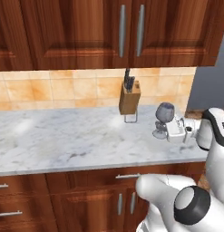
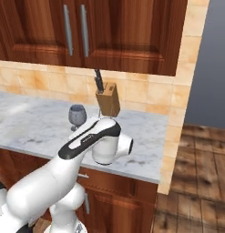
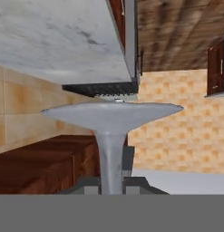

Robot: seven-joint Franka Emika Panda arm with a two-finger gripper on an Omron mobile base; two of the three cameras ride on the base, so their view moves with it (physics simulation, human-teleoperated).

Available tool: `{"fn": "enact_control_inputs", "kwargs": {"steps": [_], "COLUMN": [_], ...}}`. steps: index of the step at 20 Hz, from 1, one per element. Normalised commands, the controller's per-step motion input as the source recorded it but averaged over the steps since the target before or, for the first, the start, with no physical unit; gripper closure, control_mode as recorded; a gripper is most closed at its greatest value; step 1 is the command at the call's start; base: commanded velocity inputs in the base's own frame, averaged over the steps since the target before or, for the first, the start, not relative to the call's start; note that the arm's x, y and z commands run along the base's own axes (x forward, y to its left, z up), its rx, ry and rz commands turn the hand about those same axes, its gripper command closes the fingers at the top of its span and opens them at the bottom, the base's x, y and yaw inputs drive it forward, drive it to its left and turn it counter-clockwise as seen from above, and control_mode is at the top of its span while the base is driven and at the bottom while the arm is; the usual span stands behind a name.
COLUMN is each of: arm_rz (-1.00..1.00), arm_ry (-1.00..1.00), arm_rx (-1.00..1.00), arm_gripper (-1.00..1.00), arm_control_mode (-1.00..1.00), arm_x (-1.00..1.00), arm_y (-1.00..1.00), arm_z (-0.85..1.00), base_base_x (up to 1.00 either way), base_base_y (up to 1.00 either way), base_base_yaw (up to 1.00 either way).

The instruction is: Retrieve the wine glasses from the counter and place one next to each plate.

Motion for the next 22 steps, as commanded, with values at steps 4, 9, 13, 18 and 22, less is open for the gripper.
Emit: {"fn": "enact_control_inputs", "kwargs": {"steps": [4, 9, 13, 18, 22], "arm_rz": [0.0, 0.0, 0.0, 0.0, 0.0], "arm_ry": [0.0, 0.0, 0.0, 0.0, 0.0], "arm_rx": [0.0, 0.0, 0.0, 0.0, 0.0], "arm_gripper": [1.0, 1.0, 1.0, 1.0, 1.0], "arm_control_mode": [1.0, 1.0, 1.0, 1.0, 1.0], "arm_x": [0.0, 0.0, 0.0, 0.0, 0.0], "arm_y": [0.0, 0.0, 0.0, 0.0, 0.0], "arm_z": [0.0, 0.0, 0.0, 0.0, 0.0], "base_base_x": [-0.45, -0.43, -0.72, -0.94, -0.29], "base_base_y": [-1.0, -1.0, -0.91, -0.41, -0.24], "base_base_yaw": [0.0, 0.03, 0.08, 0.62, 0.91]}}
